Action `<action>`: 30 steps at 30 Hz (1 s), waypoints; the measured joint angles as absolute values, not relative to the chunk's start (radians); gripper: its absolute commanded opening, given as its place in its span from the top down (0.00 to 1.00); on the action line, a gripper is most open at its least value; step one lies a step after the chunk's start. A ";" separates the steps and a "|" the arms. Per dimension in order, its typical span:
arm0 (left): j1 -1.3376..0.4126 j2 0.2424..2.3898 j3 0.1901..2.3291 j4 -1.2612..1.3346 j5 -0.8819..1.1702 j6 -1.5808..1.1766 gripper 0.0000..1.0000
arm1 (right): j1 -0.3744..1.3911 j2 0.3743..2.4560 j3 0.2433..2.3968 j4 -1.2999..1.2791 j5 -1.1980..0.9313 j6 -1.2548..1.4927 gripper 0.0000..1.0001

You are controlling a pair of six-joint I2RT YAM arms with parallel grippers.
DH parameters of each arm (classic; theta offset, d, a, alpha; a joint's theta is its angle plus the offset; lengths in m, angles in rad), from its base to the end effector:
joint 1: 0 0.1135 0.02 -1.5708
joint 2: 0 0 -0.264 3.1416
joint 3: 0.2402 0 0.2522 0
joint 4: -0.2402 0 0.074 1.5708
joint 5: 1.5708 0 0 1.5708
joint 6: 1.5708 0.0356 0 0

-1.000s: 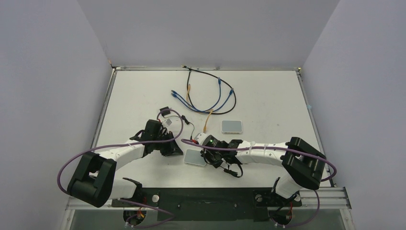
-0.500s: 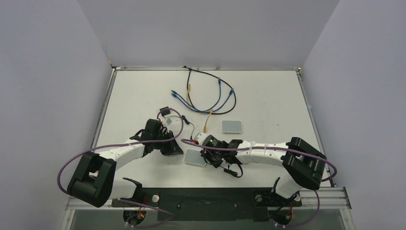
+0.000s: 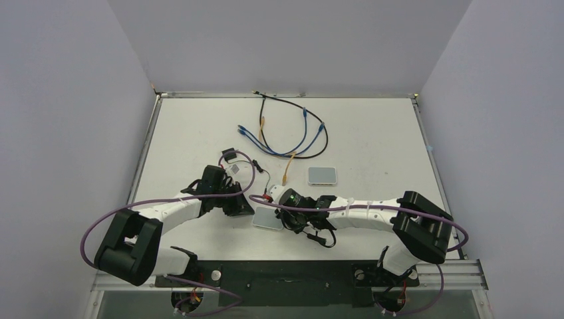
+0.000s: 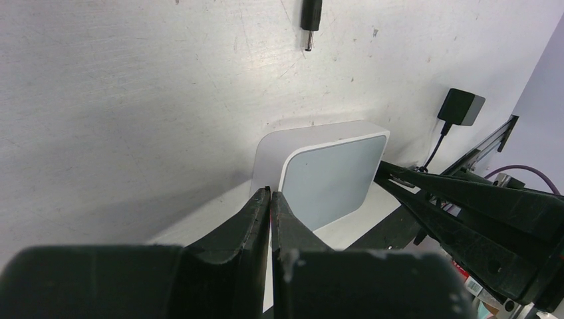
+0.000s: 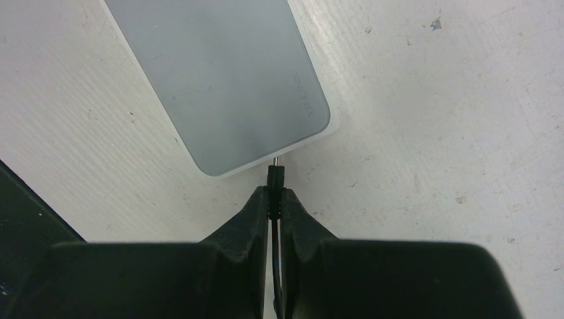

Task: Insert the plug into the switch port
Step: Adjust the switch port at the center of the board, then insert the power into the switch port.

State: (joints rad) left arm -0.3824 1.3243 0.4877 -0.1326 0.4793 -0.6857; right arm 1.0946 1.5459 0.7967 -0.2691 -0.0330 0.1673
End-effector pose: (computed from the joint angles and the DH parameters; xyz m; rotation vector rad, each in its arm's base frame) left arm 0.2017 -0.0988 0.1408 -0.2050 2.6921 -0.9913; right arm 0.1324 0.2593 0.1612 -1.2068 2.3856 0.4827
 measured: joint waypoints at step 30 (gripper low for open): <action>-0.370 1.346 0.506 -0.132 0.474 -0.665 0.98 | 1.093 1.556 0.754 -0.166 -0.123 0.026 1.00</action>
